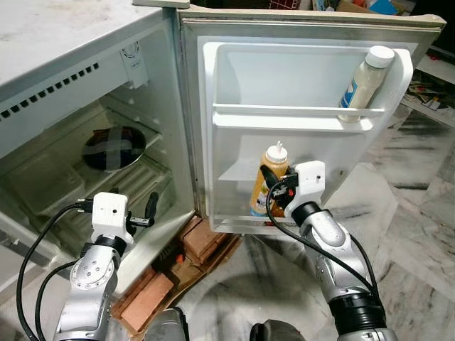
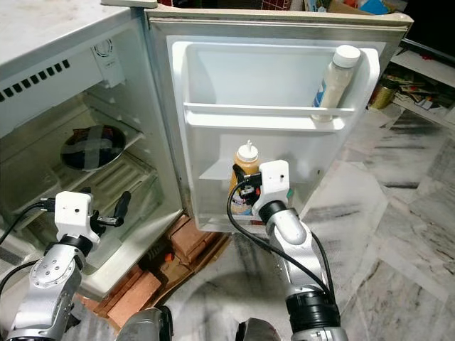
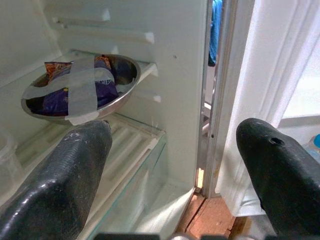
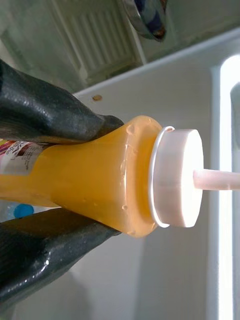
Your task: Restocking fridge
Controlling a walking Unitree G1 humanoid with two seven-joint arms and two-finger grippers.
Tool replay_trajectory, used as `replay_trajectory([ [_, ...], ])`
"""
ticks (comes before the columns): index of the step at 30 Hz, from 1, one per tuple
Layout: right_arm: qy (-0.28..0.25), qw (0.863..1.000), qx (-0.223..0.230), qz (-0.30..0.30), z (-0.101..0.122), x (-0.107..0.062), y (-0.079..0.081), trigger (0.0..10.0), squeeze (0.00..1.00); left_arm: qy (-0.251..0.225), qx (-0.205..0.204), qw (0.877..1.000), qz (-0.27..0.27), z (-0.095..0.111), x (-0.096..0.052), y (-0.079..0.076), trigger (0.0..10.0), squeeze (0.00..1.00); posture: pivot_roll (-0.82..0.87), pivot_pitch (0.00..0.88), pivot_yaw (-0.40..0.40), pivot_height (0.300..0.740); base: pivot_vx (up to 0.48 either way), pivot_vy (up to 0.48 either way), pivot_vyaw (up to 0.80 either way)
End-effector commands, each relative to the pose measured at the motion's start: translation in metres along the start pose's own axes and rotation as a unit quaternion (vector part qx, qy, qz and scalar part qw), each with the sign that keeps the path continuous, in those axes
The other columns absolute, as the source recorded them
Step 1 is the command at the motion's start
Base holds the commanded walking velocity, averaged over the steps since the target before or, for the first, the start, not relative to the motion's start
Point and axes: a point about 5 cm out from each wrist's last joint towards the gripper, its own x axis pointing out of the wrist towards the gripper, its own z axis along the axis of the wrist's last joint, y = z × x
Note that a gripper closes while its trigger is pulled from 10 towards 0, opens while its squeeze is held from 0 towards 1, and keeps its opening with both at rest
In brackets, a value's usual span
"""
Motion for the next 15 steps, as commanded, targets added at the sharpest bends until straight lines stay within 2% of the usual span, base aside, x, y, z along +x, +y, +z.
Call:
replay_trajectory([
  [1, -0.010, 1.000, 0.001, -0.004, 0.0051, 0.0003, -0.0011, 10.0, 0.00, 0.003, -0.001, 1.000, 0.004, -0.0002, -0.0019, 0.0032, 10.0, 0.00, 0.00, 0.111, -0.026, 0.731, 0.000, 0.000, 0.00],
  [15, -0.009, 1.000, 0.007, 0.003, 0.0023, -0.0011, 0.0043, 10.0, 0.00, -0.003, 0.000, 1.000, -0.003, 0.0040, 0.0029, 0.0000, 10.0, 0.00, 0.00, 0.127, -0.024, 0.666, 0.000, 0.000, 0.00],
])
